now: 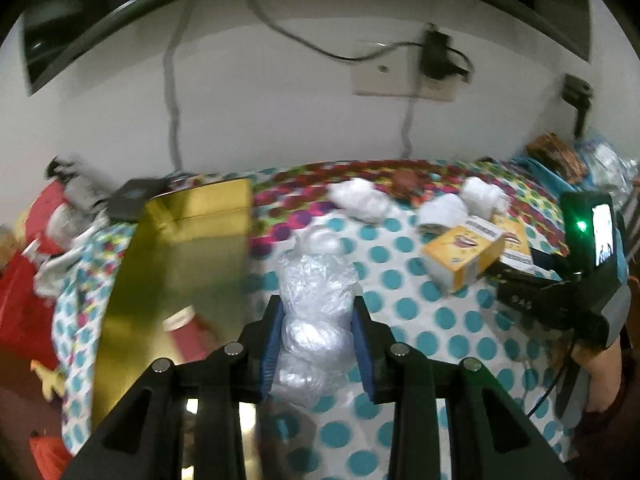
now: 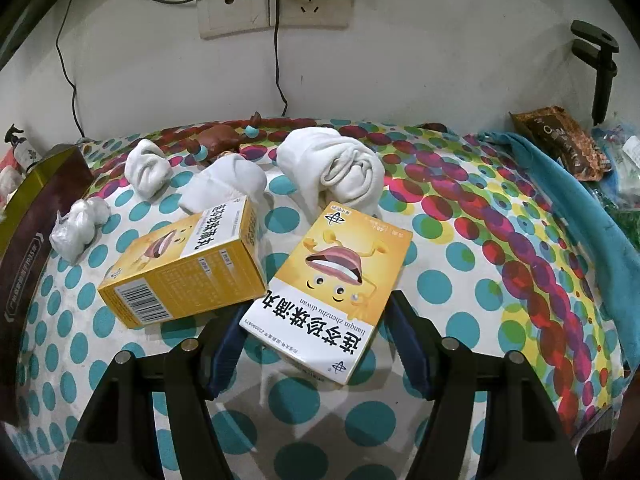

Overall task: Organize objects
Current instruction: 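Carry the wrapped bundle with the left gripper into the gold tray and release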

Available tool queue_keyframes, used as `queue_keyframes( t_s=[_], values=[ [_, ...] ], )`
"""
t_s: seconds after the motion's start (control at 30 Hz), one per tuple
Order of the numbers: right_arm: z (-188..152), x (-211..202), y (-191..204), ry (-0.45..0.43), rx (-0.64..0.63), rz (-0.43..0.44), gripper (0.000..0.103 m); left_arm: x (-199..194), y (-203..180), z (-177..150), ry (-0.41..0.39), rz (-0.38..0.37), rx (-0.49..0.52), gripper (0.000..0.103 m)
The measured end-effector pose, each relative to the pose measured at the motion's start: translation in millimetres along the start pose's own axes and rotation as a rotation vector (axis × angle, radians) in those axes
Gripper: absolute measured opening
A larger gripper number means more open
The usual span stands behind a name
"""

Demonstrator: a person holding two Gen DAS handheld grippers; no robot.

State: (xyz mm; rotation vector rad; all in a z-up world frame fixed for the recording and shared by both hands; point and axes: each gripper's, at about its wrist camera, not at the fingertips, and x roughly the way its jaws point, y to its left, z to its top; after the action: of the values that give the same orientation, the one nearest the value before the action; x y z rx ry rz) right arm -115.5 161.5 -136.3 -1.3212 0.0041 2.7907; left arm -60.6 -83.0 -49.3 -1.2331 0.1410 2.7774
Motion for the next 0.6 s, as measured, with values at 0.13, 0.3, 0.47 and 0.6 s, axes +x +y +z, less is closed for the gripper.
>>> queue_keyframes(
  t_s=[0.13,0.3,0.47,0.6],
  values=[
    [0,0,0,0.000,-0.003,-0.004,0.065,-13,33,-8,-0.006,0.057,-0.076,0.033],
    [0,0,0,-0.001,0.000,-0.013,0.065,-9,69,-24,0.042,0.110,-0.170,0.033],
    [1,2,-1,0.001,0.004,-0.022,0.065,-1,89,-35,0.073,0.146,-0.219,0.033],
    [2,2,-2,0.000,0.002,-0.025,0.065,-1,96,-35,0.063,0.159,-0.237,0.033]
  ],
)
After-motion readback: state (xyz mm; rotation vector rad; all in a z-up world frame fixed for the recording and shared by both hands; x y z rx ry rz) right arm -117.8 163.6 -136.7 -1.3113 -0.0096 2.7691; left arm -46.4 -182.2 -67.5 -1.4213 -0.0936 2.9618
